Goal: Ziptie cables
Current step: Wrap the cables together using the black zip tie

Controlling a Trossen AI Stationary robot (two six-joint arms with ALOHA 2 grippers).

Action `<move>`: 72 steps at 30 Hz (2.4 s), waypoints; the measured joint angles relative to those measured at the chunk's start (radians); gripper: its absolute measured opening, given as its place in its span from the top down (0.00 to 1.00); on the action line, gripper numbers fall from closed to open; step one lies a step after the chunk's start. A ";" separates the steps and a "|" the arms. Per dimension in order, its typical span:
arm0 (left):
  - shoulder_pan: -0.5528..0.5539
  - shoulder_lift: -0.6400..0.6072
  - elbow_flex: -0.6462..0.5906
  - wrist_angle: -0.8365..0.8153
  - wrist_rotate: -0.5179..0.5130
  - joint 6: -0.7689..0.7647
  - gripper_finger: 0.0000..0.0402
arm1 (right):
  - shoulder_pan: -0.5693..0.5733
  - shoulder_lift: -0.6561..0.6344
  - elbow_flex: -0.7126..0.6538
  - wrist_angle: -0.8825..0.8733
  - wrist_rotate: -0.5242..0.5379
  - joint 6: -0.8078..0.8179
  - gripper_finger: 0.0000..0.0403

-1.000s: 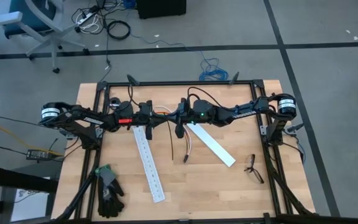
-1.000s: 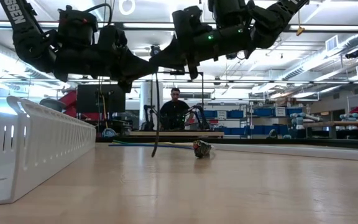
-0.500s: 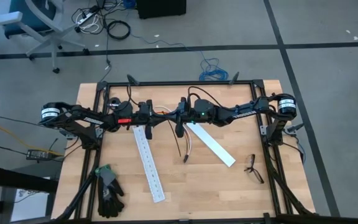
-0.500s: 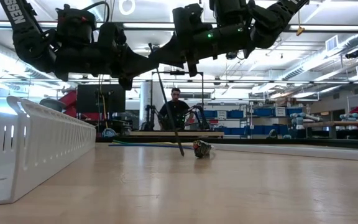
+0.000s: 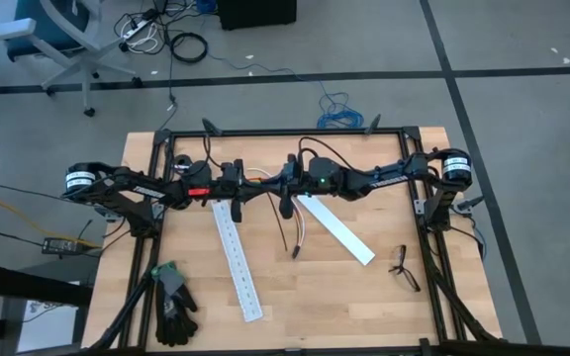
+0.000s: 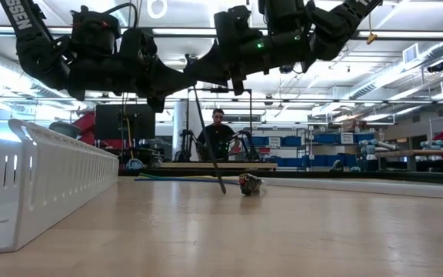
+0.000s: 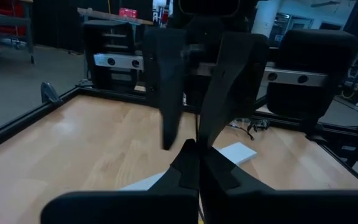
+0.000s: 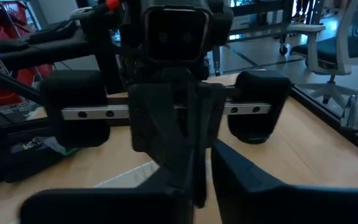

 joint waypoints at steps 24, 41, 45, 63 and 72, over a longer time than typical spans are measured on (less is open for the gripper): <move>0.012 0.000 0.000 -0.081 0.070 0.023 1.00 | 0.108 -0.326 0.000 -0.734 0.351 -0.070 0.72; 0.154 -0.001 0.048 -0.152 0.221 -0.308 1.00 | 0.266 -0.073 0.000 -0.662 0.650 -0.459 0.72; 0.172 -0.001 0.053 -0.159 0.224 -0.359 1.00 | 0.269 -0.012 0.000 -0.537 0.659 -0.634 0.72; 0.186 -0.001 0.053 -0.180 0.229 -0.520 1.00 | 0.343 0.213 0.000 -0.158 0.694 -1.298 0.72; 0.186 -0.001 0.053 -0.181 0.221 -0.542 1.00 | 0.391 0.306 0.002 0.022 0.771 -1.512 0.72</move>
